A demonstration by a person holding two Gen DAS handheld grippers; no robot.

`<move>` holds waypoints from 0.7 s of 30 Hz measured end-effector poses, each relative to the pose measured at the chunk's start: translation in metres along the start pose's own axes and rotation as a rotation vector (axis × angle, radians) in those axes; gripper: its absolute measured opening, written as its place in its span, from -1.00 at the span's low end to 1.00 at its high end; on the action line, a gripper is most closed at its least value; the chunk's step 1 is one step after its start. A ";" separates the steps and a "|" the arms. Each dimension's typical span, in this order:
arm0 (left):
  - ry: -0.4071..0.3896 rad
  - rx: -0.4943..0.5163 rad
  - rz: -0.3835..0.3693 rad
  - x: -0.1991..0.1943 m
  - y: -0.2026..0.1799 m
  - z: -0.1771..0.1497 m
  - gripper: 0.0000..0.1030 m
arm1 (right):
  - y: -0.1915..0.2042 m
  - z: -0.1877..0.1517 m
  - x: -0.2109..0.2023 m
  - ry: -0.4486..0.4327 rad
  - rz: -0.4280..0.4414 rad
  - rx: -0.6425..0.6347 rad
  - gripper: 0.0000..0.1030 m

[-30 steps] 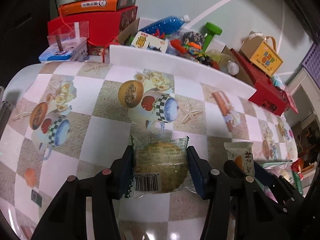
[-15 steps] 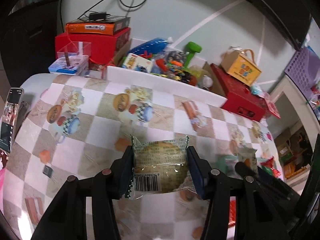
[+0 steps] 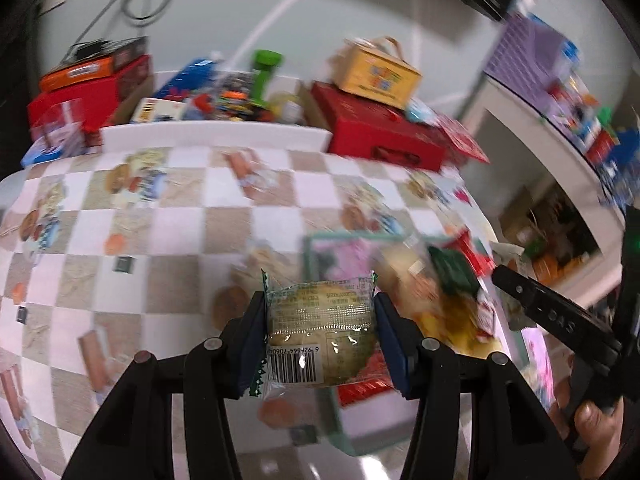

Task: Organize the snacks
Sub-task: 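Carry the bun with the left gripper while the right carries the biscuit pack into the tray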

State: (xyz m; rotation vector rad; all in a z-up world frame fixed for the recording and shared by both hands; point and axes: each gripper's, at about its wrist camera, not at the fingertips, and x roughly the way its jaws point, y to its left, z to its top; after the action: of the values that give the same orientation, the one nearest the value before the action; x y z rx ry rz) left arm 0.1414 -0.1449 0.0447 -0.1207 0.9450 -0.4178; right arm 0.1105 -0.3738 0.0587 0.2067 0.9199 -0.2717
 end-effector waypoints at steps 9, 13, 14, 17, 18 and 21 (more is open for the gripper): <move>0.097 0.119 -0.022 0.028 -0.046 -0.036 0.06 | -0.031 -0.041 0.020 0.106 -0.001 0.015 0.06; 0.118 0.161 -0.033 0.038 -0.057 -0.044 0.06 | -0.028 -0.049 0.026 0.133 0.005 0.004 0.07; 0.126 0.167 -0.039 0.040 -0.058 -0.046 0.07 | -0.026 -0.051 0.026 0.137 0.004 0.002 0.07; 0.143 0.175 -0.029 0.045 -0.061 -0.049 0.13 | -0.021 -0.052 0.025 0.144 0.010 -0.013 0.09; 0.149 0.177 -0.029 0.046 -0.061 -0.050 0.16 | -0.019 -0.053 0.025 0.148 0.012 -0.019 0.09; 0.146 0.176 -0.033 0.043 -0.062 -0.049 0.31 | -0.014 -0.055 0.025 0.158 0.009 -0.033 0.10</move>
State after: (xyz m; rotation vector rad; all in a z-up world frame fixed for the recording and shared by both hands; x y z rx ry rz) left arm 0.1059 -0.2149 0.0005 0.0553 1.0461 -0.5441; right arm 0.0794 -0.3748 0.0052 0.2035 1.0792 -0.2340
